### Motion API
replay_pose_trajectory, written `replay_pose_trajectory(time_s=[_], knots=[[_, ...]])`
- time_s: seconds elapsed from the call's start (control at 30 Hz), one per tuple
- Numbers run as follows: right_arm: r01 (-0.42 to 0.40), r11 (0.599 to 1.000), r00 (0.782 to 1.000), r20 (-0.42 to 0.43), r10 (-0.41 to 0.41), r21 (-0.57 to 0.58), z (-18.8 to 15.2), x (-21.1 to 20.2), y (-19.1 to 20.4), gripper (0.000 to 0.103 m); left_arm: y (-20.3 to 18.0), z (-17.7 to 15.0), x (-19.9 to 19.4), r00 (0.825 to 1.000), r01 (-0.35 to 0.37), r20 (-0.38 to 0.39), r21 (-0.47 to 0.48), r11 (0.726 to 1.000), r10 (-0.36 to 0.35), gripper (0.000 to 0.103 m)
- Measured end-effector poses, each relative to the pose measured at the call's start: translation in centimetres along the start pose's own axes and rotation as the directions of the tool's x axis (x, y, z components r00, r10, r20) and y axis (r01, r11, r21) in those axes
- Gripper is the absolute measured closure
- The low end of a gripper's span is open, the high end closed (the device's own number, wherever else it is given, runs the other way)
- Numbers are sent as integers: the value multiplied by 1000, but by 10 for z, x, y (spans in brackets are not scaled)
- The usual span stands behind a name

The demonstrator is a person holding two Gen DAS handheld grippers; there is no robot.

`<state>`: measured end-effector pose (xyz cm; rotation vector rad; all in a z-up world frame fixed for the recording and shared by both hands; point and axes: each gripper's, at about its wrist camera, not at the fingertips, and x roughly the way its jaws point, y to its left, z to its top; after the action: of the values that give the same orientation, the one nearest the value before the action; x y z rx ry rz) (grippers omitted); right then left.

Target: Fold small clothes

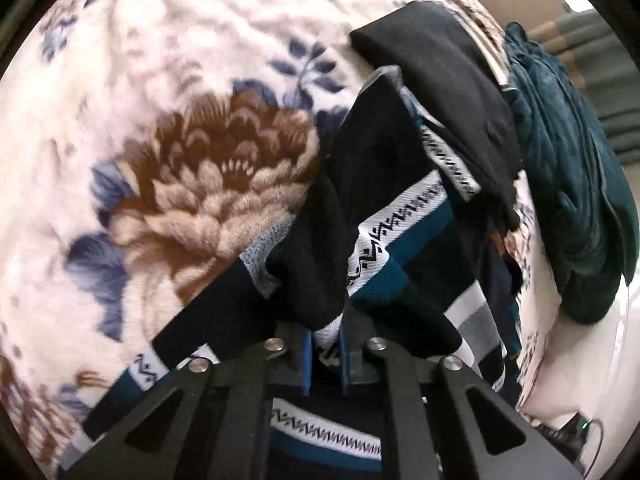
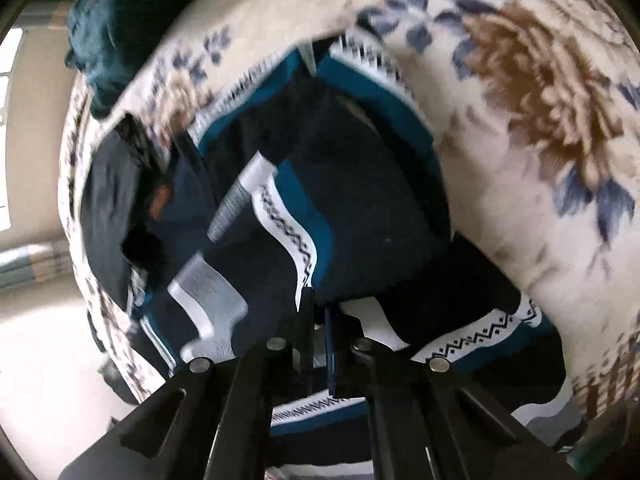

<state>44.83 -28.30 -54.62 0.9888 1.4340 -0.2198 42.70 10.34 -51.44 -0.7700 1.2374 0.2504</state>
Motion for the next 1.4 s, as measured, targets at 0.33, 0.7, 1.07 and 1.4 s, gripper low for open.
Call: replay_pose_trajectory(time_s=[0.33,0.7,1.07,1.4], knots=[[177,976,972,-130,-194,-126,11,-6,-12,91,6,6,17,993,-15,-116,69,997,23,81],[339,797,940,149,-307,-499,28,-42,79,56,8,-3,2,996,-24,-83,37,999,27,67],[343,797,934,91,-344,-497,74,26,75,102,-48,-4,-37,994,-99,65,288,953,83,33],[285,845,958,94,-272,-454,89,-9,68,79,-100,21,29,985,-172,82,501,848,151,33]])
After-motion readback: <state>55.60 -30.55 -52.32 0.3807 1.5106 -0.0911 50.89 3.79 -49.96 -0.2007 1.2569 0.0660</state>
